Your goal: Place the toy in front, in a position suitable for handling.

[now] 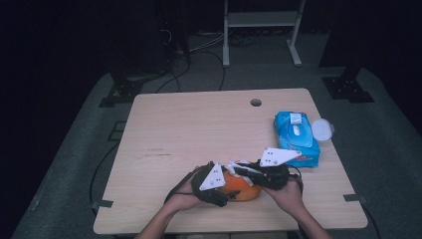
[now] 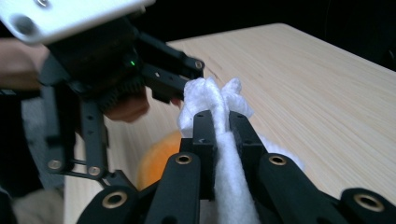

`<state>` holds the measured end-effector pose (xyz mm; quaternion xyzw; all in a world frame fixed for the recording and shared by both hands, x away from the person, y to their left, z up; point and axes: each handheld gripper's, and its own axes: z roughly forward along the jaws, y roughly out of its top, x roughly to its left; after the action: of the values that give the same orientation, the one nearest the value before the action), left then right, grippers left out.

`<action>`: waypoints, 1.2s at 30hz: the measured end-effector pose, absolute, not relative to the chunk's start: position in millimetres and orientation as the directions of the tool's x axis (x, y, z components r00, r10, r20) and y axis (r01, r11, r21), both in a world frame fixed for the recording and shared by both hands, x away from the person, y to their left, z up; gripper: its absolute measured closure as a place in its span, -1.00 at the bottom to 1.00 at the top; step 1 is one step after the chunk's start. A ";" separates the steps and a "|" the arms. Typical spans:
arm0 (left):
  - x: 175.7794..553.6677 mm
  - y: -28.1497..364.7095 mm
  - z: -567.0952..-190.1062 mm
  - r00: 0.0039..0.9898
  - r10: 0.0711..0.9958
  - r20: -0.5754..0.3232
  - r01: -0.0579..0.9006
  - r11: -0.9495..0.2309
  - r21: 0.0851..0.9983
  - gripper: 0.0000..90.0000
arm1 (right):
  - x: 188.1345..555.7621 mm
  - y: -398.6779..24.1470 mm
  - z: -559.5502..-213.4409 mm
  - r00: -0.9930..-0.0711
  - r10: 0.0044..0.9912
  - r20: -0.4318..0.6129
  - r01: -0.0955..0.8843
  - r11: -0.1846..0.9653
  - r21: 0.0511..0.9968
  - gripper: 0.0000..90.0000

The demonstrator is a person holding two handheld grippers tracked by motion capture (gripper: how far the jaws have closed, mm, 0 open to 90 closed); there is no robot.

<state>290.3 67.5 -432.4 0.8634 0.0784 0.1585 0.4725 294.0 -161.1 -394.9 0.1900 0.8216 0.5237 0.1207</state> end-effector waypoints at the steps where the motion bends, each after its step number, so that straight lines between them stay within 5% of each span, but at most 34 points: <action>1: 292.5 69.5 -433.8 0.939 0.290 0.183 -0.003 -0.527 0.850 -0.53 | 295.1 -162.7 -396.9 -0.897 0.442 -0.002 0.187 0.384 0.904 0.82; 6: 301.3 73.3 -437.1 0.931 0.358 0.077 0.107 -0.465 0.879 -0.83 | 300.1 -174.9 -401.3 -0.885 0.464 0.028 0.221 0.368 0.903 0.82; 15: 300.6 74.0 -430.5 0.926 0.371 0.071 0.117 -0.461 0.880 -0.37 | 292.5 -173.8 -392.6 -0.871 0.491 -0.016 0.195 0.375 0.906 0.82; 20: 299.0 73.1 -431.2 0.924 0.369 0.095 0.094 -0.461 0.882 -0.42 | 280.4 -155.5 -388.9 -0.886 0.453 -0.098 0.131 0.446 0.886 0.82; 23: 304.6 75.9 -434.6 0.921 0.390 0.008 0.167 -0.412 0.896 -0.64 | 288.7 -164.9 -393.3 -0.886 0.463 -0.030 0.183 0.409 0.894 0.82; 25: 305.9 76.3 -435.5 0.922 0.387 -0.012 0.177 -0.393 0.902 -0.58 | 293.0 -170.8 -394.4 -0.882 0.472 -0.001 0.206 0.387 0.899 0.82; 36: 293.3 69.6 -433.9 0.927 0.345 0.147 0.040 -0.482 0.875 -0.32 | 281.8 -147.7 -394.0 -0.894 0.445 -0.051 0.170 0.443 0.880 0.82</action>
<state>293.3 69.6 -433.9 0.8469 0.1138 0.1537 0.4961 281.8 -147.7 -394.0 0.1837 0.8378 0.4949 0.1390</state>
